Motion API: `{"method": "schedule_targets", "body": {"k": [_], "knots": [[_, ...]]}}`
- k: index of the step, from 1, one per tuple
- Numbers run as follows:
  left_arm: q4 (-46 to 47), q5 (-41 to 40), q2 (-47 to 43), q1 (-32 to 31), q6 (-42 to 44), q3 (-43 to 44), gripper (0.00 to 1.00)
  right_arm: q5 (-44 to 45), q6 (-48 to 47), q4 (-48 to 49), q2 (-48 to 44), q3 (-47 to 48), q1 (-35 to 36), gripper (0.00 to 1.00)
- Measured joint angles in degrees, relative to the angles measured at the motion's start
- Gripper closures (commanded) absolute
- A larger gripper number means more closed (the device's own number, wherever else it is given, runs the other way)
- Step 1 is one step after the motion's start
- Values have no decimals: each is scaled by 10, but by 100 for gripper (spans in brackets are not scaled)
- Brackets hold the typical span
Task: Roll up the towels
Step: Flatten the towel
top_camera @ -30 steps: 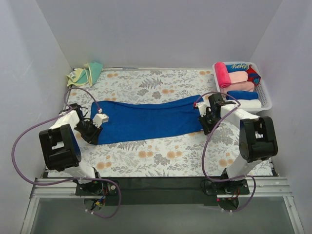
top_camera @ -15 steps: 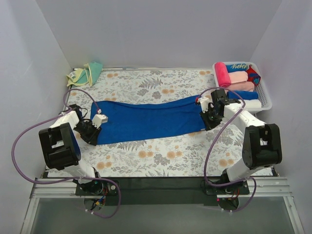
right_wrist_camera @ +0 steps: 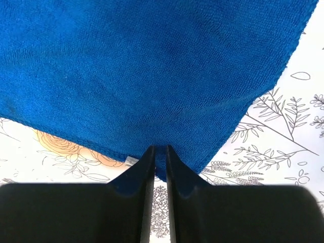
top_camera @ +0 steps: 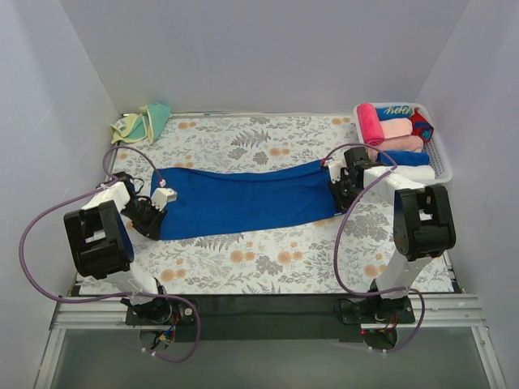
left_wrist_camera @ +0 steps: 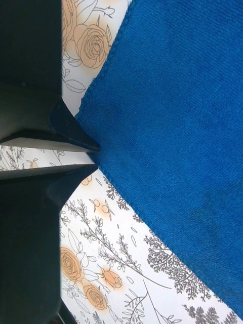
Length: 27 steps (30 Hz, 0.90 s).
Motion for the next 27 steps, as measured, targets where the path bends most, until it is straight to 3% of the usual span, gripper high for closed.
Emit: {"method": "schedule_targets", "body": {"k": [6,11,20,27], "knots": [[5,5,4,16,10,1,95,34,-23,13,-71,-81,5,83],[5,7,-1,35,37,-4,99,55,-54,-31,-125,-129,5,84],[-45,50,-9,54,71,32,88,64,-80,-72,-128,-132,19,84],[-61,101,-17,51,75,79,85,63,-83,-78,-126,-129,21,83]]}}
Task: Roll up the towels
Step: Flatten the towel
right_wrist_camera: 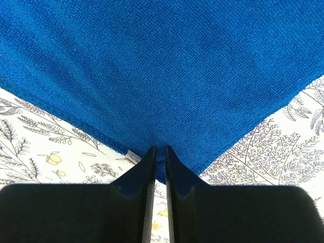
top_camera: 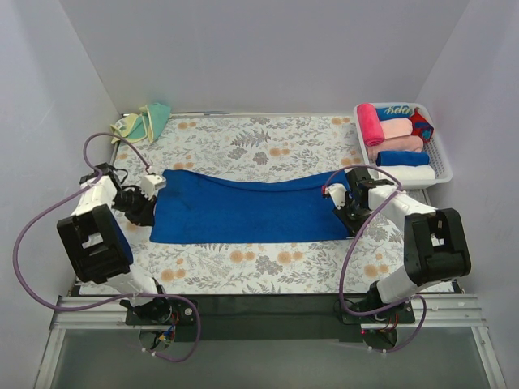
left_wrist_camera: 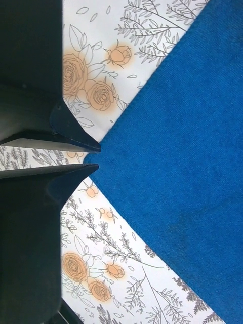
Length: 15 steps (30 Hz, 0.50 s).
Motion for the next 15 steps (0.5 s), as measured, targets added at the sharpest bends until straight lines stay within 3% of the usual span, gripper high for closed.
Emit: {"method": "schedule_targets", "body": {"k": [7,15], "knots": [[26,2,8,-21,-12,-40,87,3,-9,-14,15,12,8,83],[58,-51,18,-23,-15,-83,92,38,-28,-35,27,20,50,83]]}}
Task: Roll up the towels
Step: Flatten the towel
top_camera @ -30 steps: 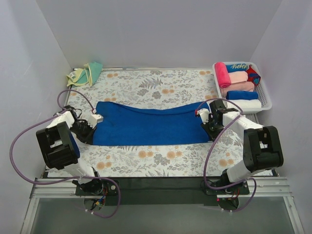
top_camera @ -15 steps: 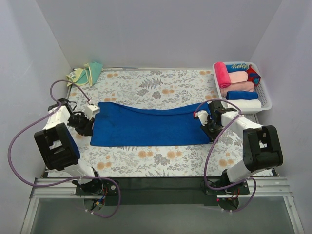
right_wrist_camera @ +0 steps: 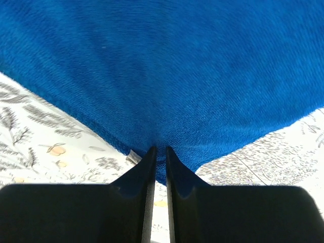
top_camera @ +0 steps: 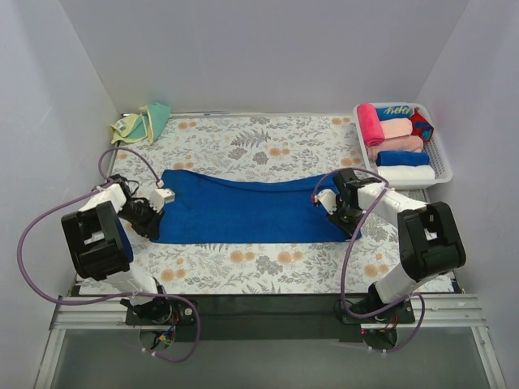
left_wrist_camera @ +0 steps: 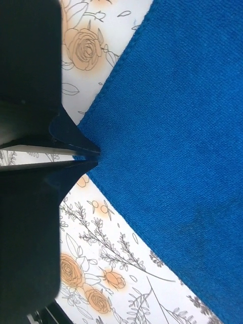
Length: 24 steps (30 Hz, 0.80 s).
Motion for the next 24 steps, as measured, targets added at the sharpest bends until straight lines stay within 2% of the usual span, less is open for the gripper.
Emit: {"method": "schedule_targets", "body": {"k": [4,6,9,10,13,17,20,24], "knots": [[2,-22,-7,10,3,-5,93,6,-11,-22,4,1,33,84],[1,-28,-8,24,7,-5,94,5,-14,-33,5,1,46,80],[-3,-38,-8,40,12,-2,93,-10,-17,-54,7,3,58,71],[-5,-42,-8,42,14,-2,91,-21,-17,-63,8,6,60,63],[-24,-49,-5,45,18,19,82,-53,-12,-90,12,19,60,54],[-52,-38,-1,47,14,92,76,-88,-3,-135,12,123,50,55],[-57,-21,1,46,8,145,74,-94,7,-135,14,225,32,62],[-55,2,1,40,-5,170,70,-87,34,-118,49,352,3,64]]}}
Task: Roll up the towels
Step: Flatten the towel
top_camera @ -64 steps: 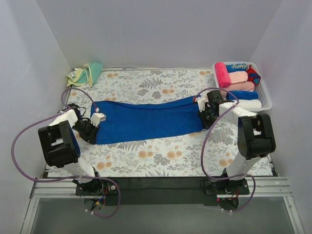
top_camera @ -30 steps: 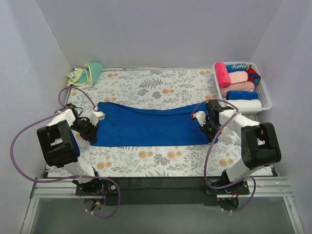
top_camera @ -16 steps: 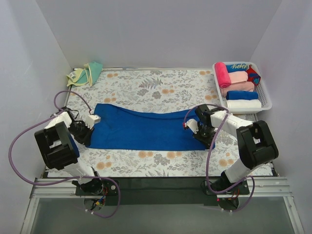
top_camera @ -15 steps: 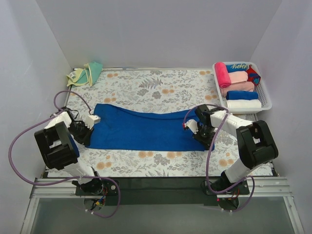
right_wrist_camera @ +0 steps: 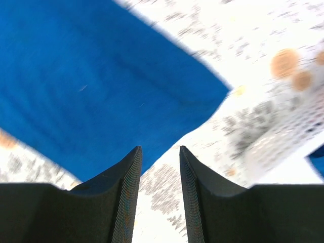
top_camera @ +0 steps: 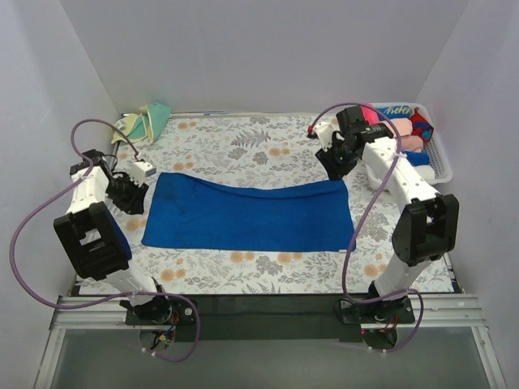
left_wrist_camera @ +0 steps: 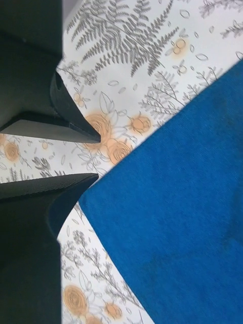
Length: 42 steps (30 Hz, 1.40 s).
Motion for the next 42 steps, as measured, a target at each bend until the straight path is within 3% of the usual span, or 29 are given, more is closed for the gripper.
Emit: {"method": "schedule_targets", "body": {"k": [5,13,33,42], "knots": [[0,21,3,-29,-23,-3,63,30,19,29,110,86,-28,62],[15,33,3,-65,-48,-42,60,52,23,43,241,139,-35,56],[57,34,24,-67,-84,-63,60,42,16,83,288,153,0,56],[68,22,25,-67,-88,-90,60,68,21,101,318,158,18,62]]}}
